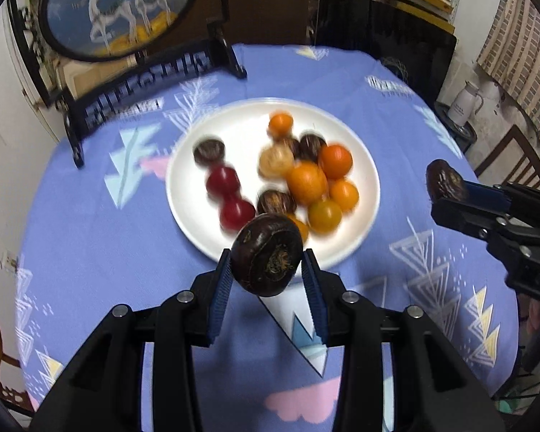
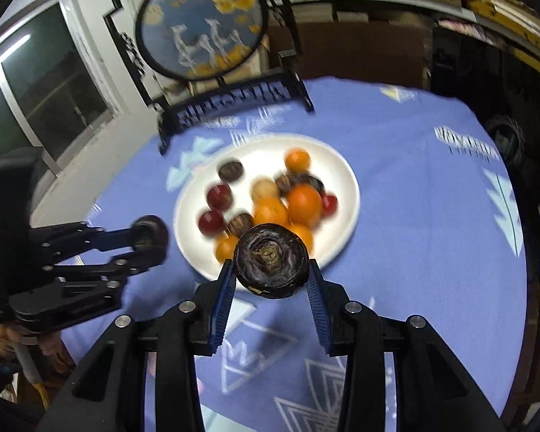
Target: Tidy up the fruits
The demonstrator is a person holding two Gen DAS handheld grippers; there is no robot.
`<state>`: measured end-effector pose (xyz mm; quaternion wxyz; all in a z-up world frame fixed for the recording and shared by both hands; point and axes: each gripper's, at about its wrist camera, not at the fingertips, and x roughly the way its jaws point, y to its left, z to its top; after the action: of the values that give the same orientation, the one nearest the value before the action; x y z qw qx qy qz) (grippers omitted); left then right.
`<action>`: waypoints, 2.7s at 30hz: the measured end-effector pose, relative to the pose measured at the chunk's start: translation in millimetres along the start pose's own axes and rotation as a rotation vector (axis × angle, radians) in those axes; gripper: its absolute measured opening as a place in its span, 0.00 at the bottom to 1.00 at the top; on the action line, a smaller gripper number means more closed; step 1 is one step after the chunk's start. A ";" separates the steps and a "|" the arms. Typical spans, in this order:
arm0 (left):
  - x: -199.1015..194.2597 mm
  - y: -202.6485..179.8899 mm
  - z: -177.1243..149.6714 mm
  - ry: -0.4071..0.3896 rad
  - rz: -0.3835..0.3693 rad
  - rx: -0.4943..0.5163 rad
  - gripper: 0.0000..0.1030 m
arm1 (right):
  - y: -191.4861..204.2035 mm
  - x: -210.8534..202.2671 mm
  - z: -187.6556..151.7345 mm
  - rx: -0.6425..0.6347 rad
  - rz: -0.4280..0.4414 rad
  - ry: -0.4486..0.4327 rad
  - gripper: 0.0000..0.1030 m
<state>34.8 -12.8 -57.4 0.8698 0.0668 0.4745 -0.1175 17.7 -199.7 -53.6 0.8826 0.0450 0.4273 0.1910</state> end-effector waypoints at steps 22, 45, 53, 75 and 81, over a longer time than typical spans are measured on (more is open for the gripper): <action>25.9 31.8 75.0 -0.022 0.019 -0.067 0.37 | 0.7 30.6 72.4 0.056 0.030 -0.068 0.39; 99.9 39.7 115.3 0.052 0.055 -0.037 0.37 | -16.5 113.4 100.2 0.091 0.045 0.031 0.39; 109.2 38.7 116.9 0.060 0.073 -0.020 0.37 | -20.2 121.0 103.6 0.094 0.047 0.038 0.39; 92.1 51.2 112.2 0.031 0.119 -0.044 0.58 | -31.1 112.5 102.2 0.143 0.041 0.043 0.63; 61.0 44.7 110.1 -0.050 0.156 -0.025 0.77 | -30.1 91.0 90.7 0.162 0.062 0.013 0.67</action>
<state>167.8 -3.4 -49.0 0.8887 0.0896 0.4474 -0.0451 147.7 -185.7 -70.7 0.8670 0.1283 0.4454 0.1832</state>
